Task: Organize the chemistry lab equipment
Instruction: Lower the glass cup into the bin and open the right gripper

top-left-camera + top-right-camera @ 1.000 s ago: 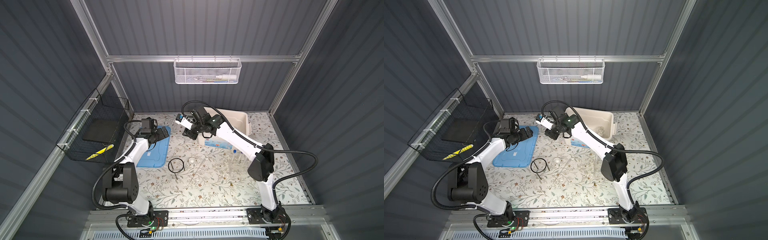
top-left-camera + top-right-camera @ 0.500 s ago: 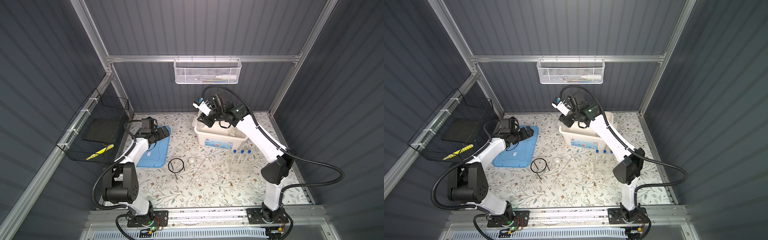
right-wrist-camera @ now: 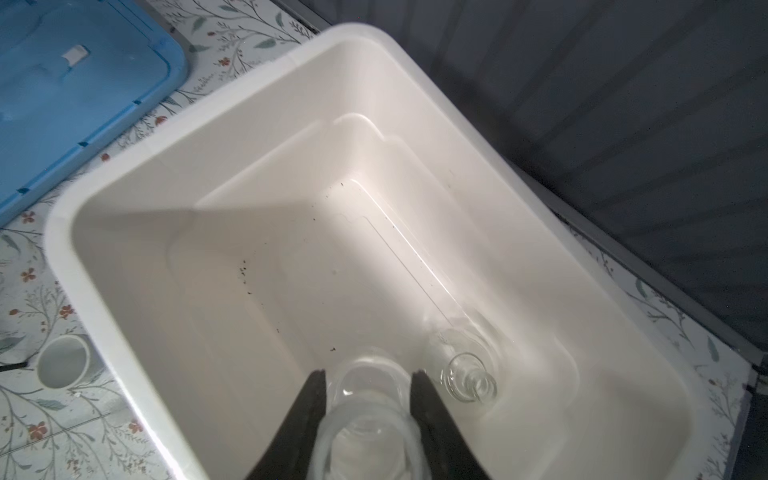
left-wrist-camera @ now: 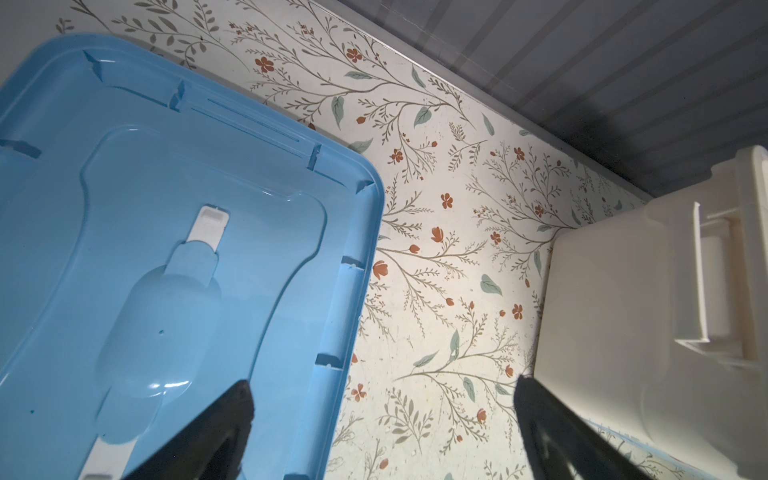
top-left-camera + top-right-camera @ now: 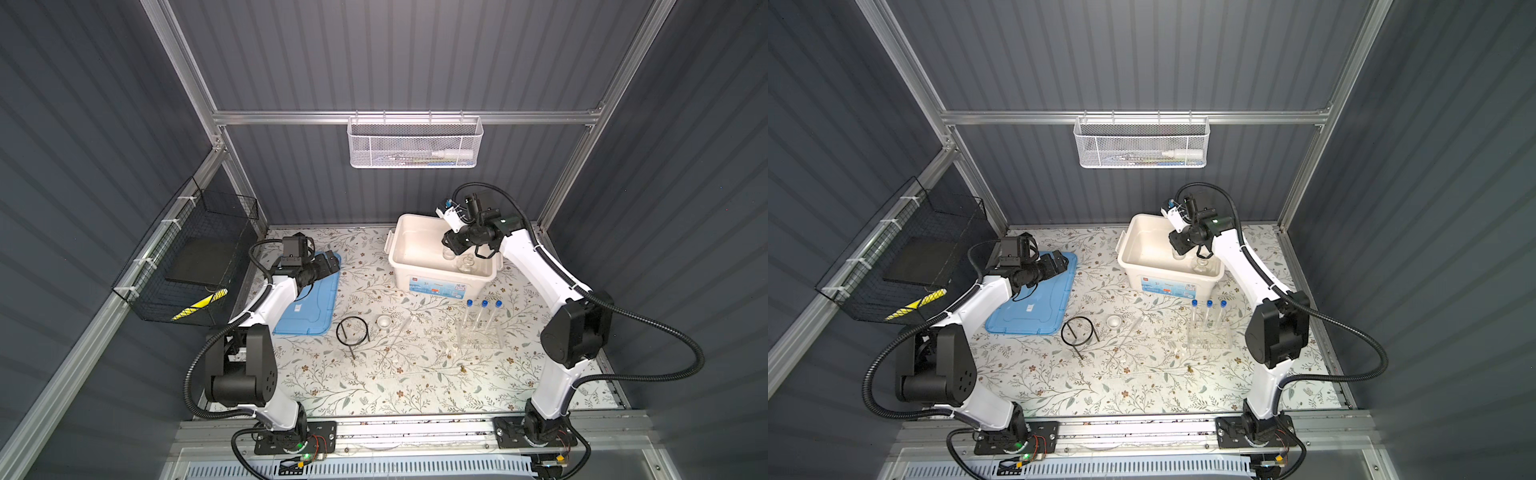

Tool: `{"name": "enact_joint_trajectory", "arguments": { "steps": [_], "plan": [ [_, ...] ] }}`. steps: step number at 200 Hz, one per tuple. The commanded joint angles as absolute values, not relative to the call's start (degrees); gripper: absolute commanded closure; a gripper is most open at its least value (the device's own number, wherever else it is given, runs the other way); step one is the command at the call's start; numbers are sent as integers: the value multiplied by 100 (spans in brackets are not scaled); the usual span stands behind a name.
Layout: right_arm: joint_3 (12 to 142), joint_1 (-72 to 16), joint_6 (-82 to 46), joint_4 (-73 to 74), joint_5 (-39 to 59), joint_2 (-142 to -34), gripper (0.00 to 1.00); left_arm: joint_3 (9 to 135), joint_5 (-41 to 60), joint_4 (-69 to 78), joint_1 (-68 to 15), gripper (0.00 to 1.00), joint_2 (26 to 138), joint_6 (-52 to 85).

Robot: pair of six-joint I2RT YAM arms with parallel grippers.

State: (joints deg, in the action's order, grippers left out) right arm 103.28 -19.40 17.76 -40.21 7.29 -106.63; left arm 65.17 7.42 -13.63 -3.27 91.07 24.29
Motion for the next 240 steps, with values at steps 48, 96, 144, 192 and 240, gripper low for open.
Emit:
{"name": "enact_joint_trajectory", "arguments": {
  "steps": [48, 96, 144, 192, 240],
  "plan": [
    [9398, -1696, 1469, -3278, 720, -10638, 71, 6420, 846, -1274, -299, 0, 9204, 2511],
    [8868, -1696, 1512, -2852, 596, -10660, 71, 6374, 813, -1284, -299, 0, 9176, 2501],
    [8552, -1696, 1597, -2560, 393, -10639, 71, 6328, 826, -1265, -299, 0, 9176, 2512],
    [8404, -1689, 1688, -2636, 238, -10636, 71, 6313, 826, -1257, -299, 0, 9175, 2505],
    [8540, -1557, 1444, -2694, 537, -10653, 71, 6304, 842, -1241, -299, 0, 9185, 2515]
  ]
}}
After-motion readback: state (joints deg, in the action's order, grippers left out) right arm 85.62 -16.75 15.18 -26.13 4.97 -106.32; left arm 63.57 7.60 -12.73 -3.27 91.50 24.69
